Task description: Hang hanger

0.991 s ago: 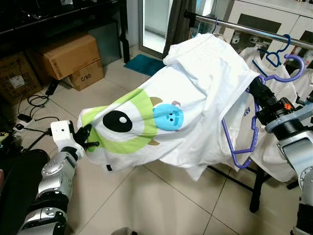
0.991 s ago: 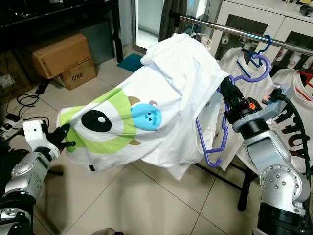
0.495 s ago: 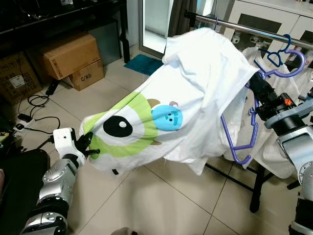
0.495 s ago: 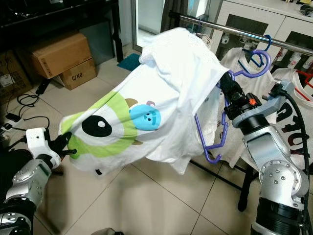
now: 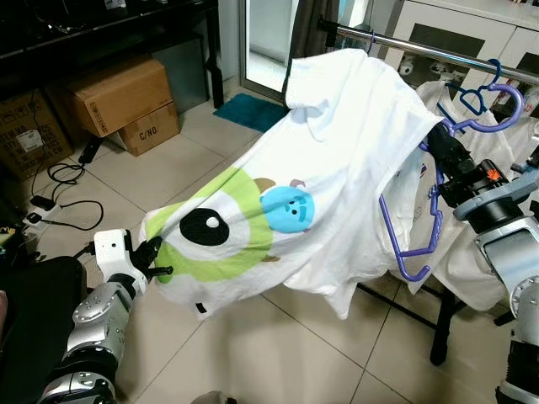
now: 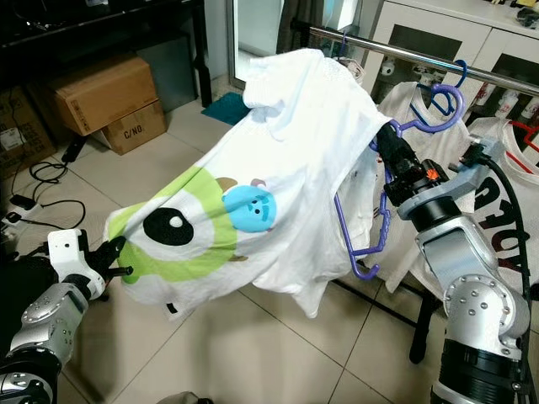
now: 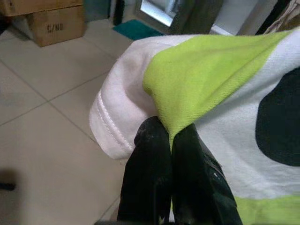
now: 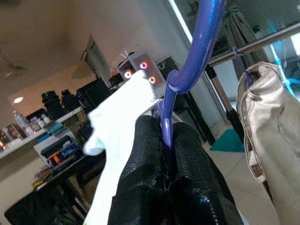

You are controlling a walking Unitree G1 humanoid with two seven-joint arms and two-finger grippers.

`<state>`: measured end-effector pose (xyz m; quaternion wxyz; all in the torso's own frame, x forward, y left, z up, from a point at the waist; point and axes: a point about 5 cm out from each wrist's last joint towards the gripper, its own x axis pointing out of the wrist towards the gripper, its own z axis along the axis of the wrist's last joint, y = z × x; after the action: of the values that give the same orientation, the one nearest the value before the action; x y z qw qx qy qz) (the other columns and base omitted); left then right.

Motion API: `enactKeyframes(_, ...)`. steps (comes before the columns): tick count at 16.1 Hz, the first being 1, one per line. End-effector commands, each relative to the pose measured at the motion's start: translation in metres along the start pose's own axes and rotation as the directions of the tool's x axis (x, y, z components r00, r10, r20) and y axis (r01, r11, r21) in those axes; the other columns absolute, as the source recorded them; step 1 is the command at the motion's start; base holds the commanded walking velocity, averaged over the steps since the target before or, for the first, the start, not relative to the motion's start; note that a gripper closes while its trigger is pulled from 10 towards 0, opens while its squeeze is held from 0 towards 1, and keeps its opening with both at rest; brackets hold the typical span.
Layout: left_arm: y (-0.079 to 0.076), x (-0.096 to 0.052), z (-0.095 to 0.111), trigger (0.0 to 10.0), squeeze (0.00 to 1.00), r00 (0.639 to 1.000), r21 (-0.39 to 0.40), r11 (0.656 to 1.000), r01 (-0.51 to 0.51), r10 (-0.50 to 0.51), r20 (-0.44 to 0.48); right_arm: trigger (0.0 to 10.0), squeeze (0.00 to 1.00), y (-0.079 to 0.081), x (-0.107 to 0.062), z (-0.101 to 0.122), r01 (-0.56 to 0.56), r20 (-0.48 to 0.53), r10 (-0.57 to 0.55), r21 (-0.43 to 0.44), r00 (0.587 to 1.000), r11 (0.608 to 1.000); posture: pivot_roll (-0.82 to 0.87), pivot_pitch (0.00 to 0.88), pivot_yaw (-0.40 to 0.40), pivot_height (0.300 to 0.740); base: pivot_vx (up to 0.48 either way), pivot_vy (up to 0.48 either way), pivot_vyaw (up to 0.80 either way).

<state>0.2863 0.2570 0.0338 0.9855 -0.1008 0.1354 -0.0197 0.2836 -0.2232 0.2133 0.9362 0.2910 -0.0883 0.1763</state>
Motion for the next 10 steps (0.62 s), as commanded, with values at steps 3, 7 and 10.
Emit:
enactKeyframes(3,0.009,0.002,0.018,10.0,1.0,0.998,-0.007,1.0,-0.019,0.02,0.062,10.0,0.0,0.014,0.005,0.015,-0.069,0.043,0.074,-0.105,0.996,0.992,-0.17,0.0,0.014,0.74,0.0,0.0,0.0)
enactKeyframes(7,0.016,-0.003,0.022,10.0,1.0,0.998,0.001,1.0,0.029,-0.029,0.054,10.0,0.0,0.013,0.006,0.012,-0.066,-0.01,0.065,-0.187,0.998,0.98,-0.17,0.0,0.02,0.74,0.0,0.0,0.0)
enactKeyframes(10,0.013,-0.003,0.025,10.0,1.0,0.993,-0.008,0.995,0.099,-0.099,0.057,10.0,0.0,0.016,0.01,0.008,-0.082,-0.028,0.078,-0.211,0.997,0.974,-0.16,0.0,0.018,0.74,0.0,0.0,0.0)
